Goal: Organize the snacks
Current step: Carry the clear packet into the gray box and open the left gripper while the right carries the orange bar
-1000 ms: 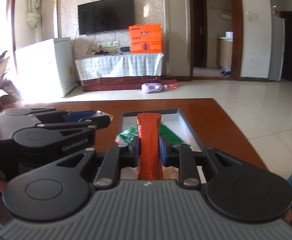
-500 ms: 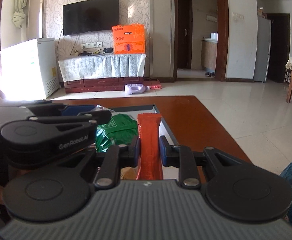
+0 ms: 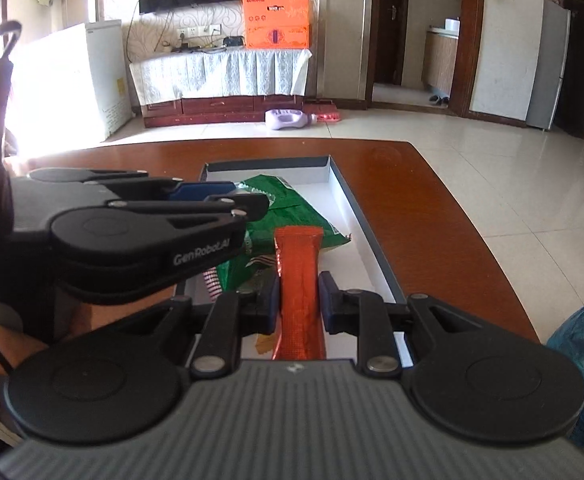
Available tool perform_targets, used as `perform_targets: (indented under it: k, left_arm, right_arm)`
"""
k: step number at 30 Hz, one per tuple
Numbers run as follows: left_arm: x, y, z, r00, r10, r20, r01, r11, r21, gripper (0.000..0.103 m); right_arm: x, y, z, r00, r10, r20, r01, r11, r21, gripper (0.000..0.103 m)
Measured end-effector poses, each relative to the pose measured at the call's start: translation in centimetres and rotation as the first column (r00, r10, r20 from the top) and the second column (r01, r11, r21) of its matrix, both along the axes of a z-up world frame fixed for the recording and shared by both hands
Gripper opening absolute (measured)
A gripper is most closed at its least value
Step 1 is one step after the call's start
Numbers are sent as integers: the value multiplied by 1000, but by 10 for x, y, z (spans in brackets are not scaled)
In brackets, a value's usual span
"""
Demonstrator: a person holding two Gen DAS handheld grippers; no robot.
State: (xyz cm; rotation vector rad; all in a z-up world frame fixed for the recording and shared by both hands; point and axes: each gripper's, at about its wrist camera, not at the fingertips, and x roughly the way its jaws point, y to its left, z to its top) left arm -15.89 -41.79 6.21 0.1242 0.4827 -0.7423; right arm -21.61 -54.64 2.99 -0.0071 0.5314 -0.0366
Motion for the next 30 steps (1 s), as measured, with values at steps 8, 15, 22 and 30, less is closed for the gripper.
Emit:
perform_targets:
  k: [8, 15, 22, 30]
  left_arm:
    - [21, -21, -11, 999, 3, -40, -3, 1000, 0, 27]
    - [36, -37, -20, 1000, 19, -20, -19, 1000, 15, 27]
    - [60, -46, -24, 998, 57, 4, -57, 998, 22, 27]
    - [69, -43, -23, 998, 44, 48, -47, 997, 56, 28]
  right_arm:
    - [10, -5, -8, 1000, -4, -24, 4, 1000, -7, 24]
    - [13, -11, -10, 1000, 8, -27, -8, 1000, -6, 24]
    - [12, -14, -10, 1000, 4, -28, -4, 1000, -6, 24]
    - [15, -10, -12, 1000, -10, -25, 11, 1000, 15, 24]
